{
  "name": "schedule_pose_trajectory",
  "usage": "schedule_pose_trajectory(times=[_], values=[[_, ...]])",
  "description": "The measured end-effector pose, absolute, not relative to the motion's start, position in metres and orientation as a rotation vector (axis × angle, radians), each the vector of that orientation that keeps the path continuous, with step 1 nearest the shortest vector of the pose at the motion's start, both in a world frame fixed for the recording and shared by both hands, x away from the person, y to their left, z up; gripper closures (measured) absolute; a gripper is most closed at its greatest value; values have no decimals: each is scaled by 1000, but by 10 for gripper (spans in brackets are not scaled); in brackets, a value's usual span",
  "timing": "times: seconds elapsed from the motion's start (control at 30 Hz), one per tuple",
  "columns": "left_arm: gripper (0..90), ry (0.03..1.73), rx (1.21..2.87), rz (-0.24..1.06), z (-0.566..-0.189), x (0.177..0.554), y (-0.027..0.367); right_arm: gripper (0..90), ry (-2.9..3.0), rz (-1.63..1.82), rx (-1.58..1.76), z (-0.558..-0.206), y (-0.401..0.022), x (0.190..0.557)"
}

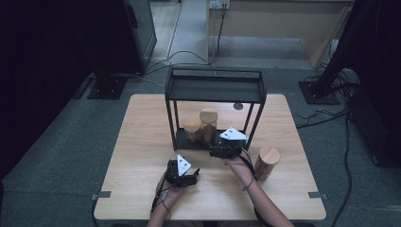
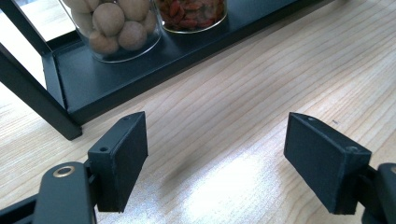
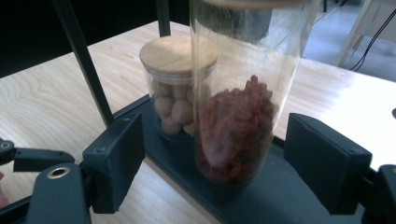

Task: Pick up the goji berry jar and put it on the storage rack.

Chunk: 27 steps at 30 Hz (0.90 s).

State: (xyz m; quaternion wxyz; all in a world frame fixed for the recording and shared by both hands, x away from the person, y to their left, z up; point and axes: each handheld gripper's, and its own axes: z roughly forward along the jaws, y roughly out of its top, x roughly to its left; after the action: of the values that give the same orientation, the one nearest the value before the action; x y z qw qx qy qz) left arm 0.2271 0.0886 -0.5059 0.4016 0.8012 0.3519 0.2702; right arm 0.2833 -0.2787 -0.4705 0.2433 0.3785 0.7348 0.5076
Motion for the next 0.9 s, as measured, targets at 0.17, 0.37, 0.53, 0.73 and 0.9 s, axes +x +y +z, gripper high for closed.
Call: schedule_pose_trajectory(times=[0.17, 0.37, 0.53, 0.73, 0.9], values=[[217, 896, 2016, 668, -506, 228, 91, 205, 2007, 1415, 1035, -473, -285, 280], [217, 927, 1991, 616, -505, 233, 99, 204, 2038, 1438, 1000, -472, -292, 274], [217, 921, 1997, 629, -505, 231, 96, 204, 2055, 1443, 944, -469, -294, 266], [217, 923, 2003, 633, -505, 231, 95, 205, 2066, 1455, 923, -470, -297, 261], [217, 930, 2001, 629, -505, 232, 95, 203, 2082, 1432, 906, -469, -301, 257]])
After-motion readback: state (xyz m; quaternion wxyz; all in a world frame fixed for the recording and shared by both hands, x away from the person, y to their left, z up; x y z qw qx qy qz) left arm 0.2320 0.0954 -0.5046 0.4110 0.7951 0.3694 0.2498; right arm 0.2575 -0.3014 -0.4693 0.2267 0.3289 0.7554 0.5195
